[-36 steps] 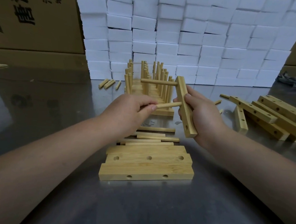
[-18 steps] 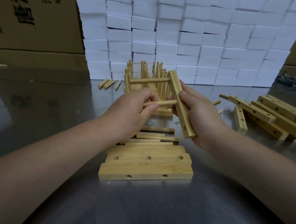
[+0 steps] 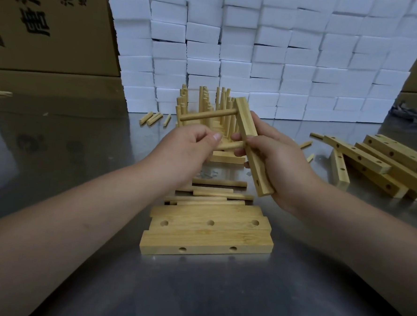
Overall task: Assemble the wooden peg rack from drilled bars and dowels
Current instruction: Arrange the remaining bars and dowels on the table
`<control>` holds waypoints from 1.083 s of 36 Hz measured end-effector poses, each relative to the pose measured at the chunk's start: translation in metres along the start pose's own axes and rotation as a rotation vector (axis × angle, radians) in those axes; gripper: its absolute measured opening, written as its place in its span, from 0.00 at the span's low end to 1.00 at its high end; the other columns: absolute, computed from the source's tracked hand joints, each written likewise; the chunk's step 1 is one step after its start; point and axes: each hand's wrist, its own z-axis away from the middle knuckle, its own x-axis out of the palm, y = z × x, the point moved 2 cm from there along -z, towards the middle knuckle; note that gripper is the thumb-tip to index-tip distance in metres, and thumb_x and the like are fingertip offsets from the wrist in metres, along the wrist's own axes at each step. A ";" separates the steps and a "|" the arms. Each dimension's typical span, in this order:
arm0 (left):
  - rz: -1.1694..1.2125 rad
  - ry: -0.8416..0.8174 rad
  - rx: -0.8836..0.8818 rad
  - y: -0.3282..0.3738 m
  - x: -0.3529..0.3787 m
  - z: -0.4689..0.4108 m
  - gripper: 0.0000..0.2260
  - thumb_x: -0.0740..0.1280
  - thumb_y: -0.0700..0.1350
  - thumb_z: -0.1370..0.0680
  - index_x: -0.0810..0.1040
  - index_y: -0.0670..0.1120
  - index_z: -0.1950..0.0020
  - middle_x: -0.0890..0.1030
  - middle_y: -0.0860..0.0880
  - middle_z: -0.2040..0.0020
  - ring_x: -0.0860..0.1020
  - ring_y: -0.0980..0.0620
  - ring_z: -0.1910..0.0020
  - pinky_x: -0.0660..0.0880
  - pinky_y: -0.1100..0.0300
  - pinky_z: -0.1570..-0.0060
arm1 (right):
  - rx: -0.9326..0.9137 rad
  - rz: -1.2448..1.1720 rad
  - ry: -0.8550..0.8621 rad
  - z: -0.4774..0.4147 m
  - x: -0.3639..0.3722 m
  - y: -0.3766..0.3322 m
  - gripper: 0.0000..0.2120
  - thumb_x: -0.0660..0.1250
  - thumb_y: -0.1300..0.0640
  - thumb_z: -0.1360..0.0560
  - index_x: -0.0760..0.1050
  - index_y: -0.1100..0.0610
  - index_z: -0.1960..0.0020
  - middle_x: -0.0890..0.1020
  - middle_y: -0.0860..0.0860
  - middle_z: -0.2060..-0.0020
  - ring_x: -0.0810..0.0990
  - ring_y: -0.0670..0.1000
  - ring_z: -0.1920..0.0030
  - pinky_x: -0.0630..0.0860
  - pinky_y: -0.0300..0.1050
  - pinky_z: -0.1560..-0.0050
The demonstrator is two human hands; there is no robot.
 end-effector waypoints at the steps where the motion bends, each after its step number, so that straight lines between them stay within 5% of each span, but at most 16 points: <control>1: 0.028 0.004 -0.022 0.000 -0.001 -0.001 0.12 0.58 0.51 0.20 0.75 0.50 0.60 0.73 0.55 0.72 0.69 0.60 0.75 0.67 0.63 0.70 | 0.015 -0.008 0.005 0.000 0.000 0.001 0.24 0.59 0.62 0.23 0.66 0.49 0.28 0.84 0.47 0.55 0.78 0.46 0.61 0.73 0.39 0.55; 12: 0.237 -0.013 -0.167 -0.006 -0.004 -0.004 0.06 0.59 0.45 0.21 0.75 0.51 0.56 0.81 0.52 0.64 0.74 0.56 0.72 0.71 0.60 0.68 | 0.150 -0.140 0.228 -0.010 -0.013 0.011 0.26 0.60 0.61 0.23 0.58 0.55 0.26 0.84 0.50 0.54 0.79 0.46 0.67 0.72 0.38 0.68; 20: -0.151 -0.218 -0.196 -0.021 0.002 -0.003 0.12 0.58 0.45 0.21 0.80 0.56 0.49 0.75 0.60 0.48 0.71 0.59 0.47 0.66 0.61 0.45 | 0.197 -0.218 0.320 -0.014 -0.018 0.017 0.25 0.59 0.62 0.22 0.58 0.56 0.26 0.83 0.50 0.60 0.80 0.45 0.72 0.76 0.37 0.73; 25: -0.480 -0.387 -0.147 -0.028 0.008 -0.001 0.12 0.63 0.51 0.22 0.78 0.55 0.40 0.76 0.59 0.48 0.71 0.64 0.56 0.66 0.67 0.57 | 0.226 -0.225 0.333 -0.015 -0.018 0.024 0.26 0.60 0.62 0.22 0.58 0.57 0.26 0.83 0.50 0.61 0.80 0.46 0.71 0.74 0.37 0.75; 34: -0.485 -0.349 -0.088 -0.028 0.010 0.000 0.04 0.66 0.51 0.24 0.76 0.58 0.59 0.76 0.60 0.60 0.73 0.62 0.60 0.66 0.68 0.66 | 0.223 -0.205 0.339 -0.018 -0.020 0.027 0.26 0.60 0.61 0.22 0.58 0.56 0.26 0.84 0.50 0.57 0.80 0.46 0.69 0.74 0.39 0.72; 39: -0.465 -0.407 -0.105 -0.026 0.009 0.000 0.07 0.66 0.52 0.24 0.80 0.56 0.48 0.75 0.63 0.60 0.73 0.63 0.57 0.68 0.70 0.62 | 0.219 -0.196 0.342 -0.018 -0.020 0.028 0.26 0.60 0.61 0.22 0.58 0.56 0.26 0.84 0.51 0.54 0.80 0.46 0.68 0.74 0.39 0.69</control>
